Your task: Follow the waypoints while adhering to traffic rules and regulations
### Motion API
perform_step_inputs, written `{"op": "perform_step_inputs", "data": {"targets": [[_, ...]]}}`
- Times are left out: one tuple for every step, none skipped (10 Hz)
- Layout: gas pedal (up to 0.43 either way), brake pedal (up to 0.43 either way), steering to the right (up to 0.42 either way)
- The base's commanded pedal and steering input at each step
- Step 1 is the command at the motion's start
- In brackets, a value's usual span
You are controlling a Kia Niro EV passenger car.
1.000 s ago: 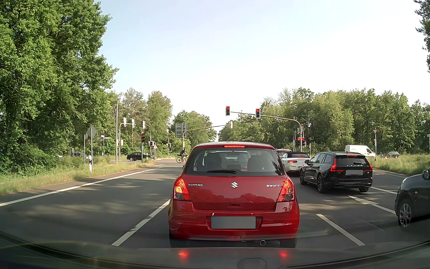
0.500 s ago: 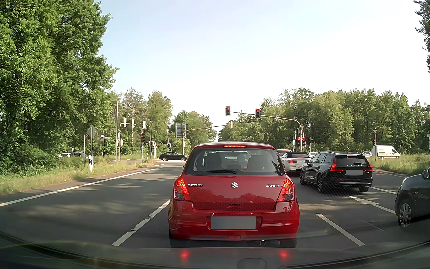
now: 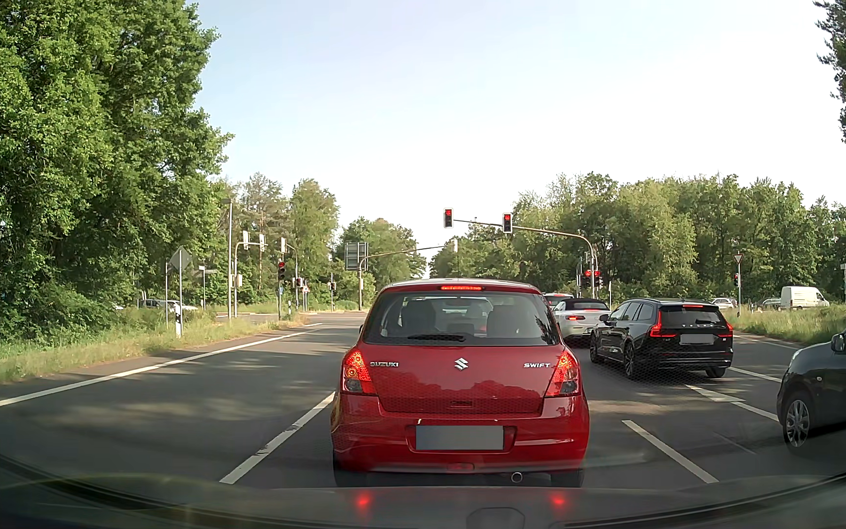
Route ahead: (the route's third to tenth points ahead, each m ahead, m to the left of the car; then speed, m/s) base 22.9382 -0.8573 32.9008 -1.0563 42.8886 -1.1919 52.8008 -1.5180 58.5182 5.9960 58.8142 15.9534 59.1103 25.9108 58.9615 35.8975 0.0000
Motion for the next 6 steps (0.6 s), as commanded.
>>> {"op": "perform_step_inputs", "data": {"targets": [[0.000, 0.274, 0.000], [0.000, 0.268, 0.000], [0.000, 0.268, 0.000], [0.000, 0.268, 0.000], [0.000, 0.268, 0.000], [0.000, 0.268, 0.000]]}}
